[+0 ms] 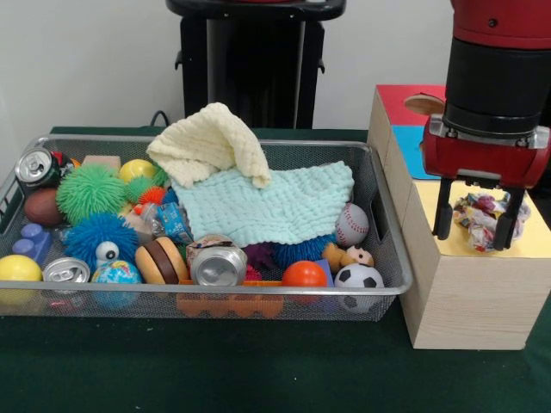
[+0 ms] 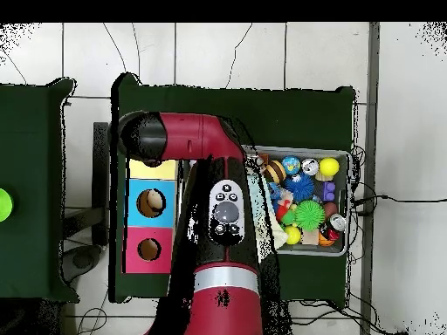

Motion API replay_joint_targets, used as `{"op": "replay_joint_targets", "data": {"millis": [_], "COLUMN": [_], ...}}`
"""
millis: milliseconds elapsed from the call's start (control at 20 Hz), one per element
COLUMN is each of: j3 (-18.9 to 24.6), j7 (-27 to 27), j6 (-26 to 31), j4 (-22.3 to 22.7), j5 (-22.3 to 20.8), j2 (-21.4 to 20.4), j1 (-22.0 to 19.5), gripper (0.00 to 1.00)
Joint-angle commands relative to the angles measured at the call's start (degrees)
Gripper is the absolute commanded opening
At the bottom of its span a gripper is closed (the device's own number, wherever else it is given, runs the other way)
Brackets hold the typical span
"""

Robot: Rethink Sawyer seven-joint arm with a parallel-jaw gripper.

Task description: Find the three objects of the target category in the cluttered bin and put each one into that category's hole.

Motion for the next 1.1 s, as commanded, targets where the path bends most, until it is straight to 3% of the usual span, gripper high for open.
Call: {"op": "replay_joint_targets", "data": {"millis": [50, 200, 400, 650, 700, 1100], "j3": [1.26, 1.62, 1.91, 3.31, 2.84, 1.68], "j7": [10.58, 10.16, 8.33, 5.03, 5.12, 7.2], "j6": [-1.79, 0.28, 7.5, 8.88, 8.71, 4.88], "j4": [7.37, 8.11, 10.84, 12.3, 12.12, 12.81], "j5": [2.13, 3.13, 5.31, 5.42, 4.99, 4.37], "j2": [0.46, -1.24, -7.48, -7.23, -7.07, -7.38], "j1": [-0.53, -0.79, -1.05, -1.29, -0.89, 0.03], "gripper": [1.0, 1.0, 1.0, 1.0, 0.0, 0.0]}}
